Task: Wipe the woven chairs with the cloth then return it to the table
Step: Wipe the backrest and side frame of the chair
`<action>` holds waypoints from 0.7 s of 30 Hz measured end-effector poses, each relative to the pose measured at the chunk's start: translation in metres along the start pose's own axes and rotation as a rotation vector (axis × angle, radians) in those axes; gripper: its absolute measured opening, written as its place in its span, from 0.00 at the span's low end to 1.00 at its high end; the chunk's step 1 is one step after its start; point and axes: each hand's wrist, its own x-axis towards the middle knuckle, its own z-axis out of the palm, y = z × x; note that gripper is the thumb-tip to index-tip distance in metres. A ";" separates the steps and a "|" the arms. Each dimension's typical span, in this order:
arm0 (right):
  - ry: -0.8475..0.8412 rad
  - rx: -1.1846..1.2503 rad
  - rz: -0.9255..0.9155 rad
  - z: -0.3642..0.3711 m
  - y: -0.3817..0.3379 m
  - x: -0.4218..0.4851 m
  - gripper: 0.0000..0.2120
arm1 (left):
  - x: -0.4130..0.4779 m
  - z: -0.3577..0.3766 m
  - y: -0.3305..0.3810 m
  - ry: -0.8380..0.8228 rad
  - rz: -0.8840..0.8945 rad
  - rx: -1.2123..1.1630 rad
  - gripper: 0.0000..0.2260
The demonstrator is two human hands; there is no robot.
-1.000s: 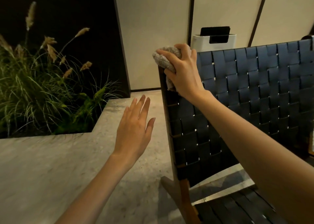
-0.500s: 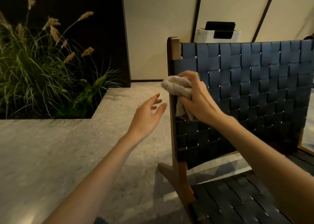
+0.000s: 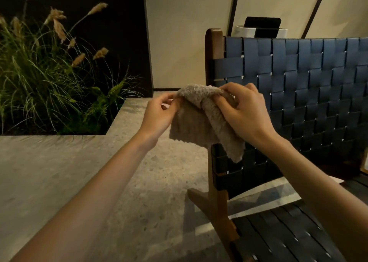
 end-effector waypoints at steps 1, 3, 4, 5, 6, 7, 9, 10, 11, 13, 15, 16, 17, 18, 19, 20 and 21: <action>0.037 0.001 -0.005 0.003 -0.001 0.006 0.08 | 0.009 -0.004 -0.002 0.005 0.022 0.027 0.07; 0.098 0.018 0.017 0.008 -0.003 0.019 0.08 | 0.030 -0.008 -0.002 -0.005 0.037 0.017 0.06; 0.125 0.038 0.045 0.009 -0.004 0.026 0.08 | 0.040 -0.008 0.001 -0.010 0.033 -0.007 0.06; 0.154 0.061 0.078 0.008 -0.005 0.032 0.08 | 0.049 -0.008 0.004 -0.005 0.035 -0.016 0.07; 0.183 0.080 0.113 0.006 -0.007 0.038 0.07 | 0.058 -0.007 0.010 0.002 0.043 -0.010 0.07; 0.206 0.094 0.149 0.002 -0.009 0.044 0.06 | 0.065 -0.005 0.017 0.003 0.049 0.002 0.08; 0.233 0.112 0.222 -0.010 -0.013 0.057 0.06 | 0.077 -0.001 0.034 -0.005 0.049 0.008 0.08; 0.242 0.112 0.258 -0.017 -0.014 0.065 0.06 | 0.082 0.002 0.043 -0.002 0.039 -0.003 0.07; 0.246 0.101 0.292 -0.024 -0.015 0.073 0.06 | 0.086 0.005 0.052 0.003 0.023 -0.022 0.07; 0.235 0.051 0.361 -0.037 -0.018 0.087 0.06 | 0.095 0.012 0.072 -0.005 -0.027 -0.079 0.05; 0.215 -0.040 0.421 -0.048 -0.023 0.096 0.07 | 0.102 0.018 0.090 -0.070 -0.139 -0.178 0.08; 0.209 -0.106 0.453 -0.053 -0.026 0.100 0.08 | 0.106 0.020 0.096 -0.119 -0.192 -0.234 0.10; 0.201 -0.178 0.493 -0.058 -0.029 0.103 0.09 | 0.108 0.021 0.102 -0.169 -0.240 -0.286 0.14; 0.184 -0.238 0.535 -0.063 -0.032 0.106 0.09 | 0.110 0.021 0.108 -0.210 -0.283 -0.325 0.19; 0.151 -0.261 0.574 -0.067 -0.036 0.109 0.09 | 0.112 0.021 0.113 -0.238 -0.321 -0.342 0.22; 0.107 -0.230 0.614 -0.070 -0.040 0.112 0.09 | 0.114 0.020 0.118 -0.253 -0.351 -0.339 0.24; 0.063 -0.158 0.661 -0.071 -0.044 0.115 0.09 | 0.117 0.019 0.121 -0.260 -0.366 -0.320 0.25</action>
